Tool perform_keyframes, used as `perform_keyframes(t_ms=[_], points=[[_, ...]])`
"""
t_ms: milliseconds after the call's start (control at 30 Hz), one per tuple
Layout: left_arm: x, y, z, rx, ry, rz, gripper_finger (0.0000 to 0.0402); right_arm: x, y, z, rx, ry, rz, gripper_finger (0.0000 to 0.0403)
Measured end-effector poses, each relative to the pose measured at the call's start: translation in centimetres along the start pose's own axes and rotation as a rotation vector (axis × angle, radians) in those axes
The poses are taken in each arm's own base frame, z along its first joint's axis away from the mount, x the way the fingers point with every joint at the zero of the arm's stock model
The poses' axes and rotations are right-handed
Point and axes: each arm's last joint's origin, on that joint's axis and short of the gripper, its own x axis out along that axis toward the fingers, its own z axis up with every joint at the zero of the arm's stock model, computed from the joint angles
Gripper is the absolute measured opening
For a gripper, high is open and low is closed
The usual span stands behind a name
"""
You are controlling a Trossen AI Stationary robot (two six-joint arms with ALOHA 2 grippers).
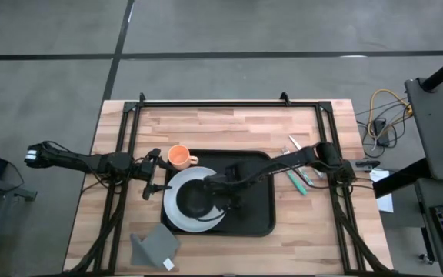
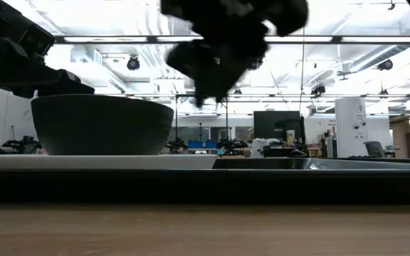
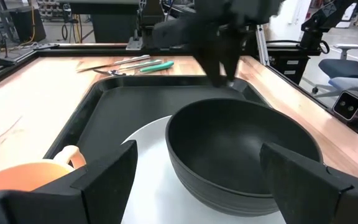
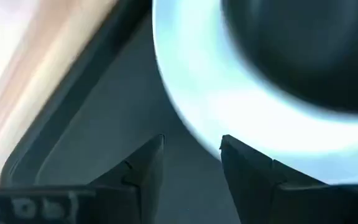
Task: Set up tray
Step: Put the grey napkin on the black serving tray
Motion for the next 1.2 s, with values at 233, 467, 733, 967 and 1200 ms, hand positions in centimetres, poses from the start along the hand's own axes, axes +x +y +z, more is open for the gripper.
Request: perform_keyframes(t_ms=[233,467,733,967,1200], points=[[0.0,0.0,0.0,0.0,0.0,0.0,0.0315,1.4,-0.6,-3.6,0.168,0.227,0.068,0.0138],[0.0,0.0,0.0,0.0,0.0,0.0,0.0315,0.2,-0.9,-7.8,0.318,0.292,0.072,0.013],[0.0,0.0,0.0,0.0,0.001,0.0,0.0315,-4.3,1.1,-12.8,0.507,0.089,-0.118,0.0129],[0.0,0.0,0.0,0.0,0.0,0.0,0.0315,-6.9,2.9,-17.3,0.797,-0.028,-0.312,0.0129],[0.0,0.0,0.0,0.0,0.0,0.0,0.0315,-6.7,3.3,-21.5,1.094,-0.033,-0.327,0.0128]])
